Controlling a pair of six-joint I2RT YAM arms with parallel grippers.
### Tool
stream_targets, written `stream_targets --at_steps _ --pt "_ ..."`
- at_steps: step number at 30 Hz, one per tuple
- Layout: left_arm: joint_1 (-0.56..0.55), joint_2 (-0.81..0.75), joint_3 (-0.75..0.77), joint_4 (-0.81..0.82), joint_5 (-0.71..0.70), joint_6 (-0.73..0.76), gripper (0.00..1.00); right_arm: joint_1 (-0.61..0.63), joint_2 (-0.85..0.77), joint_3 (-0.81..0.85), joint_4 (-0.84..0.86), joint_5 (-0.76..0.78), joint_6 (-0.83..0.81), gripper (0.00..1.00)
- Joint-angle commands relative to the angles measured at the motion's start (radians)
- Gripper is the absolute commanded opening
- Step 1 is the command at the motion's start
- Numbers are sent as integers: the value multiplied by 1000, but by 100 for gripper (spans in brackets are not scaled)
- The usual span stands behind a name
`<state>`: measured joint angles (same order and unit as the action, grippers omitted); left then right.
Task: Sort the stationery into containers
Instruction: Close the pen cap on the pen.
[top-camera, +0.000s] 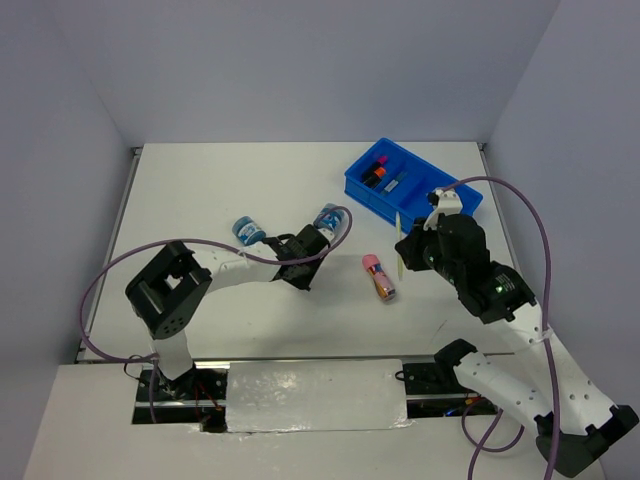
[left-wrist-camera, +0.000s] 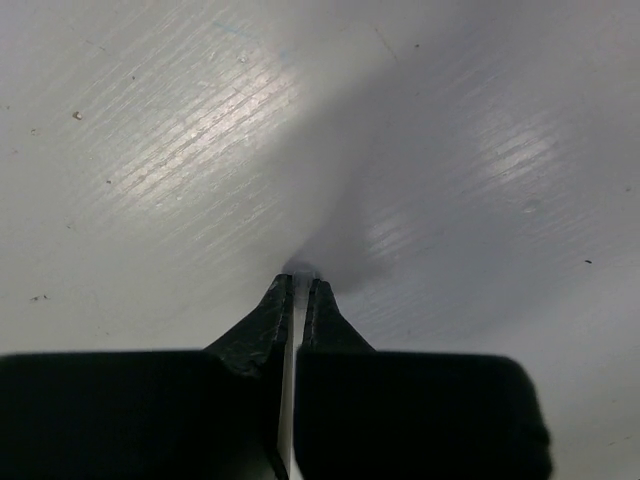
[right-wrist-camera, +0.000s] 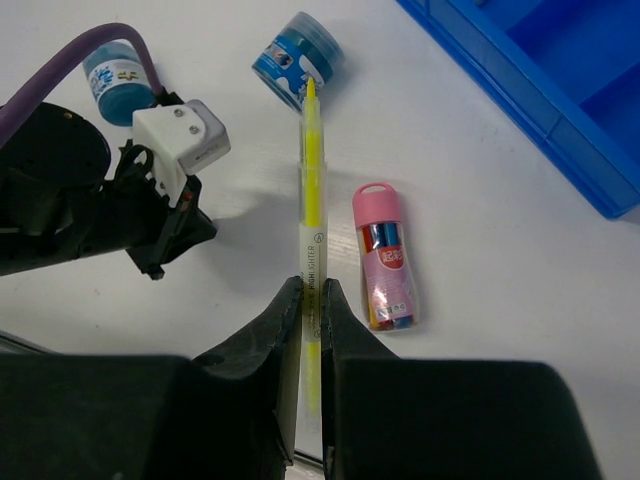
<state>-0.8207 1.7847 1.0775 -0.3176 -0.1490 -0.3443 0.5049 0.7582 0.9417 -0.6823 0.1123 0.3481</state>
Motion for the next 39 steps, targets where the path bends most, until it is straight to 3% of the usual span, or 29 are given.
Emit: stream_targets --at_steps 1,2,9,12,15,16,18,22,25,30,34,39 --pt "-8 54 -37 -3 42 -4 4 -2 -17 6 50 -36 -3 0" --pt "-11 55 -34 -9 40 -12 0 -2 -19 3 56 -55 -4 0" --pt "-24 -53 65 -152 -43 -45 0 -3 -45 0 76 -98 3 0" --pt "-18 -140 131 -190 -69 -108 0 -2 -75 -41 157 -206 8 0" --pt "11 -260 153 -140 -12 -223 0 0 -109 -122 282 -328 35 0" --pt "38 -295 130 -112 0 -325 0 1 -118 -176 321 -356 51 0" --pt "75 -432 67 10 11 -459 0 3 -149 -236 445 -402 139 0" --pt "205 -643 -213 306 170 -813 0 33 -181 -374 625 -454 268 0" --pt "262 -737 -327 524 265 -933 0 95 -160 -412 728 -509 322 0" --pt "305 -811 -474 985 397 -995 0 276 -56 -417 886 -491 362 0" --pt "318 -829 -560 1261 469 -1025 0 348 24 -409 975 -487 407 0" --pt "336 -801 -593 1495 627 -1024 0 389 84 -394 1023 -496 411 0"
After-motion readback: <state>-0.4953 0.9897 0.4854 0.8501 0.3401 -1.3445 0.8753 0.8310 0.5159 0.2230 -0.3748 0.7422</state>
